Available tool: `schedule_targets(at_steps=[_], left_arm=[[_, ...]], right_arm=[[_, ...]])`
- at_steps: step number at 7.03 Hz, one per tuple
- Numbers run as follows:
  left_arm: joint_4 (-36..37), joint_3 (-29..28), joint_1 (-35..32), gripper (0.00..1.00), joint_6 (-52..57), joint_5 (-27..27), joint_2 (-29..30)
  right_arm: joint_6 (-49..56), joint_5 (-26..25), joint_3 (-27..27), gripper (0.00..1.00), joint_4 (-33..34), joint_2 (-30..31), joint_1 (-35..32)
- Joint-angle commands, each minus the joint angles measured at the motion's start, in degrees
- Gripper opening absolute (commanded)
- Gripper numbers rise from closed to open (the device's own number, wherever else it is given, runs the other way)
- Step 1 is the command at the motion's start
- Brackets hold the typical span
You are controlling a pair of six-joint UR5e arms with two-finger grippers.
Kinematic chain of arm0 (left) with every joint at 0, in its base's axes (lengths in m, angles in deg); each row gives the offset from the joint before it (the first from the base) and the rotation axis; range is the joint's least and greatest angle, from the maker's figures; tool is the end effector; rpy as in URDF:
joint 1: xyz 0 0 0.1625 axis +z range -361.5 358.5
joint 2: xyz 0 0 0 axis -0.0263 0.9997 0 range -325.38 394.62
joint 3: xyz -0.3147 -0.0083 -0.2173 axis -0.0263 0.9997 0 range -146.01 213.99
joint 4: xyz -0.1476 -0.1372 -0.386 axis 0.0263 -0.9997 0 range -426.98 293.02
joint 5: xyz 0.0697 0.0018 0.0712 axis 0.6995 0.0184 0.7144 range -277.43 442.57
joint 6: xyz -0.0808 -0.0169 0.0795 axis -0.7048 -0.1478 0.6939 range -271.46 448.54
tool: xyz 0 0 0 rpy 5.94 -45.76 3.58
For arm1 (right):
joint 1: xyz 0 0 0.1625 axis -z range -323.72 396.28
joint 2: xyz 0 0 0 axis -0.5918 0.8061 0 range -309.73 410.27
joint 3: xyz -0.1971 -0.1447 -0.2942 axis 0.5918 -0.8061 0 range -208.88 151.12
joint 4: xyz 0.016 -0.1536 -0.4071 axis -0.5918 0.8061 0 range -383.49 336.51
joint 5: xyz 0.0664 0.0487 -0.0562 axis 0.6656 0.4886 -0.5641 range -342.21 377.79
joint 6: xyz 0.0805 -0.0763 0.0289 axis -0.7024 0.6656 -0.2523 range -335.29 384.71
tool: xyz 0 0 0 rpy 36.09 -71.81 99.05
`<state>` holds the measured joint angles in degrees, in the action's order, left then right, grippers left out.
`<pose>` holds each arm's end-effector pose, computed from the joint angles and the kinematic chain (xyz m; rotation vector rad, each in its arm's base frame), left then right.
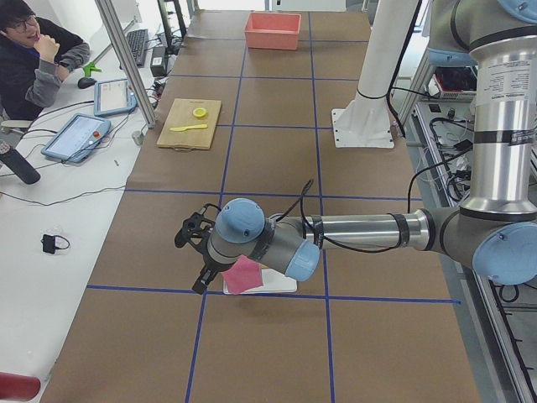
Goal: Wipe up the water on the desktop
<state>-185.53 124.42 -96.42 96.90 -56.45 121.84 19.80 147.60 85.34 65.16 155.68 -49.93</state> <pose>-0.0910 -0.5123 0.5850 0.5236 0.7861 0.2511 0.0320 -0.4246 0.5368 0.1172 -0.7038 -0.0428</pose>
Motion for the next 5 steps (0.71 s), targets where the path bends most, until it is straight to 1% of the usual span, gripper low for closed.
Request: schedule_targets(at_steps=[1, 2, 4, 5], left_arm=[[-5.8, -0.1, 0.1, 0.99, -0.9, -0.5, -0.3], [-6.4, -1.3, 1.0, 0.99, -5.7, -0.7, -0.6], [-8.6, -2.4, 7.6, 0.98, -17.4, -0.2, -3.5], [-9.9, -2.5, 9.6, 0.98, -21.9, -0.1, -5.2]], right_arm=[[-0.4, -0.1, -0.6, 1.0, -4.2, 0.4, 0.0], [-0.9, -0.1, -1.3, 1.0, -4.8, 0.3, 0.0], [-0.9, -0.1, -1.3, 1.0, -4.8, 0.4, 0.0], [-0.9, 0.0, -1.3, 1.0, -4.8, 0.5, 0.0]])
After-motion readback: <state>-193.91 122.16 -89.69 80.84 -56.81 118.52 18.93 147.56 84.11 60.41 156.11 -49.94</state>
